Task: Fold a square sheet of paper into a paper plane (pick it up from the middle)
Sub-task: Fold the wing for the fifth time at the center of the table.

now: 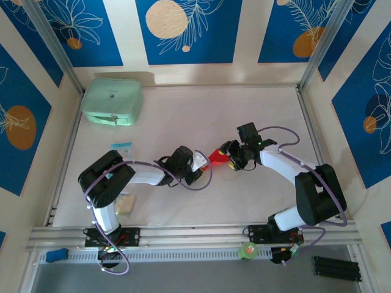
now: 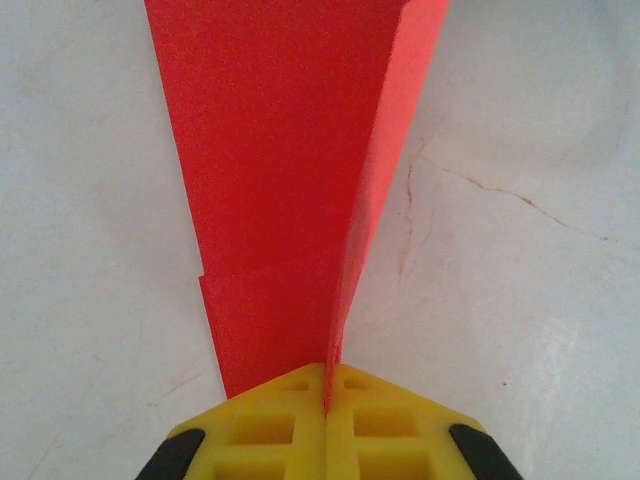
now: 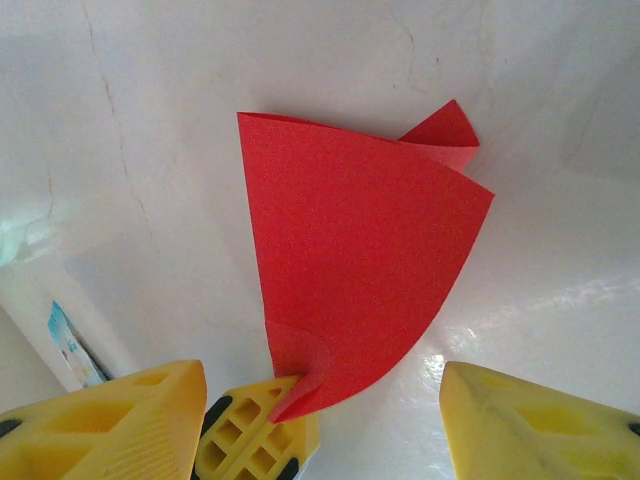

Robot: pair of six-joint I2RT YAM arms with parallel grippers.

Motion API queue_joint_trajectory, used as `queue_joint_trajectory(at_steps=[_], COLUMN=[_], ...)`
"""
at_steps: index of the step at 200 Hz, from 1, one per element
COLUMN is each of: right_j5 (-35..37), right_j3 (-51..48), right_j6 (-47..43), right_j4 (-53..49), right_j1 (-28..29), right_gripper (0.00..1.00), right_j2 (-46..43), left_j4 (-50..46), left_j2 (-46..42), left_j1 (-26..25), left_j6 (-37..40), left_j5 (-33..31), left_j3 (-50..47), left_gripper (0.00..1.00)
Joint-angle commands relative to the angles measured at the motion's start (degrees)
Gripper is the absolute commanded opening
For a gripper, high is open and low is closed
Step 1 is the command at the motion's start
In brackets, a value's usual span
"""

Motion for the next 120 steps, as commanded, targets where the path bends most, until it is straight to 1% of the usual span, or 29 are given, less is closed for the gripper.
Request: queue_joint_trajectory(at_steps=[1, 42, 77, 120], right_j5=[-0.03, -0.22, 1.25, 2.89], right_j3=[-0.82, -0.57, -0.66, -1.61], right_j6=[-0.71, -0.43, -0.59, -2.67], right_j4=[-0.95, -2.56, -3.75, -3.67], right_j1=[-0.57, -0.25, -0.12, -0.61], right_gripper=[0.63, 0.63, 0.63, 0.63], right_j2=[-0.89, -1.15, -1.22, -2.42], left_j4=[-2.56, -3.71, -6.01, -12.76], left_j2=[1.65, 1.65, 1.74, 1.92], left_j1=[0.04, 0.11, 0.46, 1.3], left_j6=[-0.75, -1.27, -2.69, -6.85], left_j5=[2.01, 2.53, 4.13, 6.17], left_j3=[0.03, 0.64, 1.67, 4.23], left_gripper=[0.0, 0.01, 0.0, 0.0])
